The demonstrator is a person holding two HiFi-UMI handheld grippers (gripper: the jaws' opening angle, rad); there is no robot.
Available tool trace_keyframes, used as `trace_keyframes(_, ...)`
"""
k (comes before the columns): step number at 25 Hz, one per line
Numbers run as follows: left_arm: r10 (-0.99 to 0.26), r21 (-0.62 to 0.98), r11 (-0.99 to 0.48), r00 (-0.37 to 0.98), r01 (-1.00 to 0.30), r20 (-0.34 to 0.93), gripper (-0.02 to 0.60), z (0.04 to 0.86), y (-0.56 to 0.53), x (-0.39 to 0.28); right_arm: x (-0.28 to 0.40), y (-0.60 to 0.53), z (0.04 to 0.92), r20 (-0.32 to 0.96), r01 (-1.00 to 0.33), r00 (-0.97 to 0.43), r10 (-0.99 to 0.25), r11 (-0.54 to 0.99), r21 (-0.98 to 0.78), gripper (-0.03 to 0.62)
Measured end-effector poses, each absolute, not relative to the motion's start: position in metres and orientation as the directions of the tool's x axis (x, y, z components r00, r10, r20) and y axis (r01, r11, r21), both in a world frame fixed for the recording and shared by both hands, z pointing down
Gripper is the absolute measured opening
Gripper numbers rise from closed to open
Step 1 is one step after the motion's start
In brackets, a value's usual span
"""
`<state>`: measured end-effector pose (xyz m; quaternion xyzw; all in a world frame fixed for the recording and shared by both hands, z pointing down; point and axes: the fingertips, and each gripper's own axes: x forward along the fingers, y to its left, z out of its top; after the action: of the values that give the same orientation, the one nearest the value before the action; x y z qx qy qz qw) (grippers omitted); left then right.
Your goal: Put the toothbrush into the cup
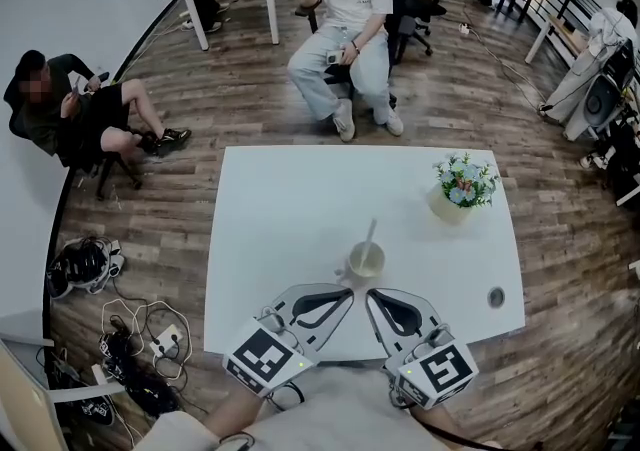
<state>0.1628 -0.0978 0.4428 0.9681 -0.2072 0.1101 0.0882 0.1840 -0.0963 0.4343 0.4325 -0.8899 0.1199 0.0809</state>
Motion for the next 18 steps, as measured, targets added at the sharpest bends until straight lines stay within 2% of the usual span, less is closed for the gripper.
trace_keyframes(18,-0.359,0.103,-0.914,0.901,-0.392,0.243,0.006,0.446,-0.079,0.163,0.179,-0.076,0.450,0.261,-0.791,-0.610,-0.748,0.589,-0.162,0.018)
